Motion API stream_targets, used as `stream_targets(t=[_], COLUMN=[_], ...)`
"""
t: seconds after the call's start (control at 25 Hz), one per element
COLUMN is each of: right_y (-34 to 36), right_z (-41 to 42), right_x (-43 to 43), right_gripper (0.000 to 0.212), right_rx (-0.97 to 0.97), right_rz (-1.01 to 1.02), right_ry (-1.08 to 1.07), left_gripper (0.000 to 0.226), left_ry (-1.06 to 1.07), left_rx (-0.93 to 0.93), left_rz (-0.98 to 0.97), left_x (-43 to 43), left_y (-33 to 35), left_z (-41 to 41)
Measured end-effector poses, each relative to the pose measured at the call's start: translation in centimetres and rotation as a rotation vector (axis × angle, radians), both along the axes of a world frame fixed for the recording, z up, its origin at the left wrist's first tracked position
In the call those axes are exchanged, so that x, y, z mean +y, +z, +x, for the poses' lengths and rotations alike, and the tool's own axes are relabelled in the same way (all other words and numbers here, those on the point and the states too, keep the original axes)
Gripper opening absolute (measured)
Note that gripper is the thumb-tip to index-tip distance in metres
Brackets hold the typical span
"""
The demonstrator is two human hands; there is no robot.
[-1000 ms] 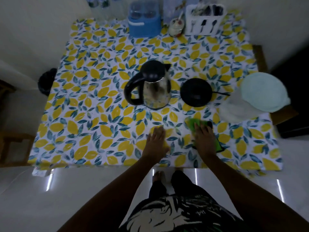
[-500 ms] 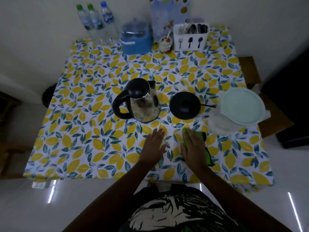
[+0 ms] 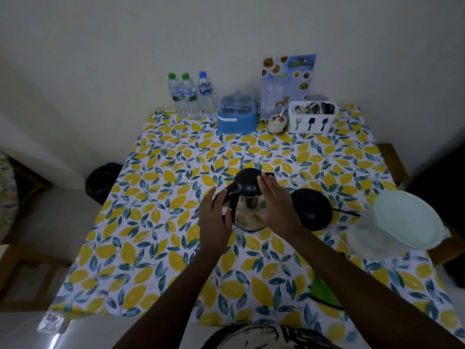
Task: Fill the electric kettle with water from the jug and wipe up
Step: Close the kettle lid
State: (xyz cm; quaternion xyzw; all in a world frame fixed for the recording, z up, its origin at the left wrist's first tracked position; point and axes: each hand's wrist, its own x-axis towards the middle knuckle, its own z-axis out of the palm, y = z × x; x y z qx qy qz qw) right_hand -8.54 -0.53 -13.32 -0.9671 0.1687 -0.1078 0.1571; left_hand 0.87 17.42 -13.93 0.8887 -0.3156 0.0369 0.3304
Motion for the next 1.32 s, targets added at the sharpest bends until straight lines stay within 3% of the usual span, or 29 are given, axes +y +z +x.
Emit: stream_targets(t=[0.12,0.28,0.44,0.72,1.0,1.32], right_y=[0.2,-0.4,-0.8,2.1,2.6,1.1], right_z=[1.6,2.0,0.9,-3.5,-7.3,-7.0], right_x=[0.2,0.4,0.3,-2.1,-6.4,-7.9], right_gripper=[0.105,0.105,0.108,0.113,0.105,0.108], right_rx=[0.033,-0.041,-0.158,-0.354,-0.283,-0.239], right_rz=[-0.053,0.088,0.287,0.218,0.17,0.201], right_ry=[-0.029,-0.049,-0.095,-0.342,-0.532,-0.589], left_gripper=[0.044,0.019,0.022,0.025,0.027,0.027], left_ry=[-0.079,-0.126,-0.158,-0.374,-0.552,-0.576], left_rx=[0.223,0.303,0.27,0.225,0.325,0.31], left_rz=[-0.007,-0.029,-0.032,-0.057,-0.027,0.0], left_x=[0.0,-0.2,-0.8,-7.1,-15.1,-17.6], left_y=[-0.3,-0.4,0.5,4.0,2.9,1.8], left_z=[2.5,4.0,3.7,2.5,0.4,1.1])
